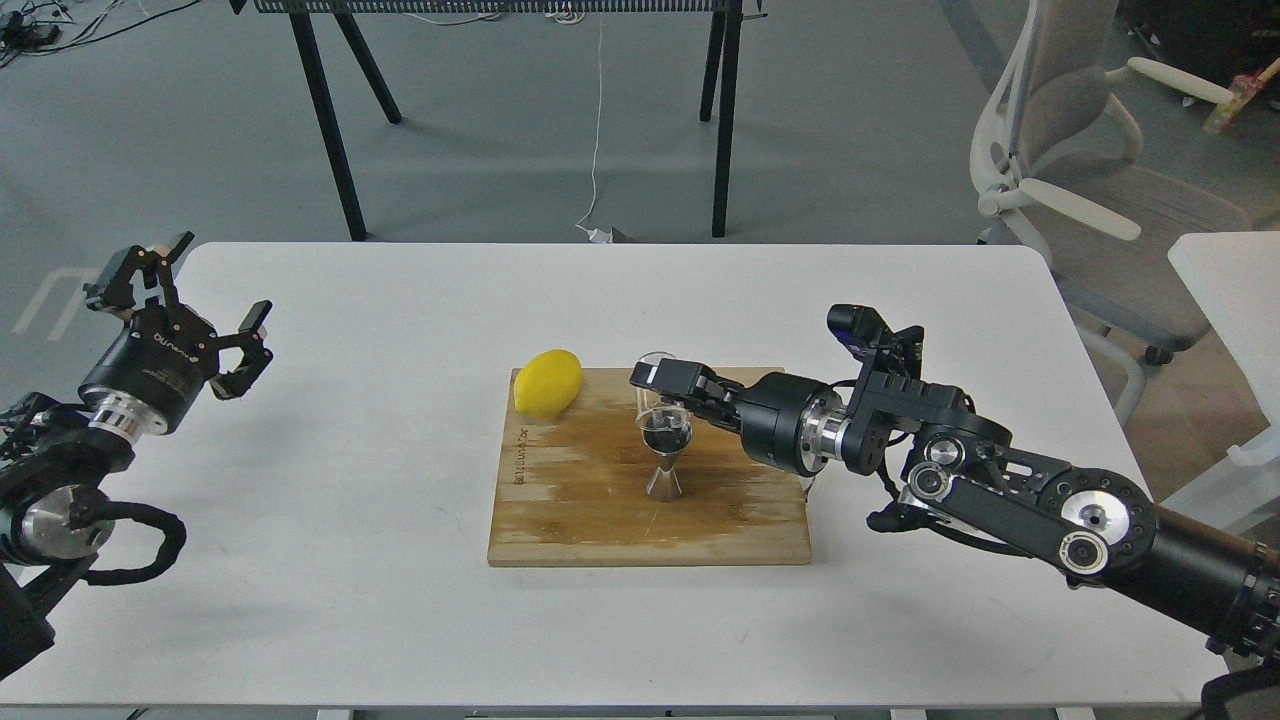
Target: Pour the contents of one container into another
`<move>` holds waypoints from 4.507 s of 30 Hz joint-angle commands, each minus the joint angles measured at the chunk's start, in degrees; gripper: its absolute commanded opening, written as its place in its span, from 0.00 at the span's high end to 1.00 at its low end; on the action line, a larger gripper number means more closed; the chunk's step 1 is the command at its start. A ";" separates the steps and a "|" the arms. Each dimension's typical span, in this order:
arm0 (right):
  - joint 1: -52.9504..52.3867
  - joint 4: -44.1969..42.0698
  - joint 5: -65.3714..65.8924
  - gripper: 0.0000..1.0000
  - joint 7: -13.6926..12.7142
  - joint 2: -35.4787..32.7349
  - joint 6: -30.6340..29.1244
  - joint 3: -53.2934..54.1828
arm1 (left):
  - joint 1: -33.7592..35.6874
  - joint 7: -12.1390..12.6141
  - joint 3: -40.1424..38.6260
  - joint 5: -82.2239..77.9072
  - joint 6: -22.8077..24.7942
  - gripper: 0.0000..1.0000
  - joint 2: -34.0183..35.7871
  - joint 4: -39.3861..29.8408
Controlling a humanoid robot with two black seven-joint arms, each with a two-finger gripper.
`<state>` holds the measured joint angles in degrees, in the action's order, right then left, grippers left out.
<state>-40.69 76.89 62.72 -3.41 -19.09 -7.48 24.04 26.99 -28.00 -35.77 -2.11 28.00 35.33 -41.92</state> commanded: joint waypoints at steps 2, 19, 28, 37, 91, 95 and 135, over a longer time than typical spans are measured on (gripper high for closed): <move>0.00 -0.07 0.92 0.71 0.07 0.01 0.01 0.04 | -0.01 0.00 0.00 0.00 0.00 0.00 0.00 0.00; 0.52 0.45 -11.79 0.71 -0.10 -0.16 0.97 3.80 | -0.01 0.00 0.00 0.00 0.00 0.00 0.00 0.00; 12.28 1.95 -56.08 0.71 -0.28 3.87 4.13 25.85 | -0.01 0.00 0.09 -0.09 0.00 0.00 0.09 0.00; 33.03 1.25 -81.16 0.71 1.39 14.77 11.15 56.35 | -1.68 0.00 0.09 -0.18 0.00 0.00 0.18 0.00; 44.12 -6.93 -84.86 0.26 1.74 15.04 17.32 61.21 | -1.86 0.00 0.09 -0.44 0.00 0.00 -1.32 0.00; 44.38 -6.75 -84.86 0.17 1.74 15.04 17.32 61.30 | -1.86 0.00 0.09 -0.44 0.00 0.00 -1.32 -0.09; 38.15 -12.10 -90.11 0.01 -18.38 -0.77 -20.52 60.08 | -3.17 0.00 -0.26 0.00 0.00 0.00 -1.49 1.84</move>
<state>-0.38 69.31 -23.58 -20.34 -18.46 -27.81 86.09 24.47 -28.00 -35.83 -2.41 28.00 33.34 -40.05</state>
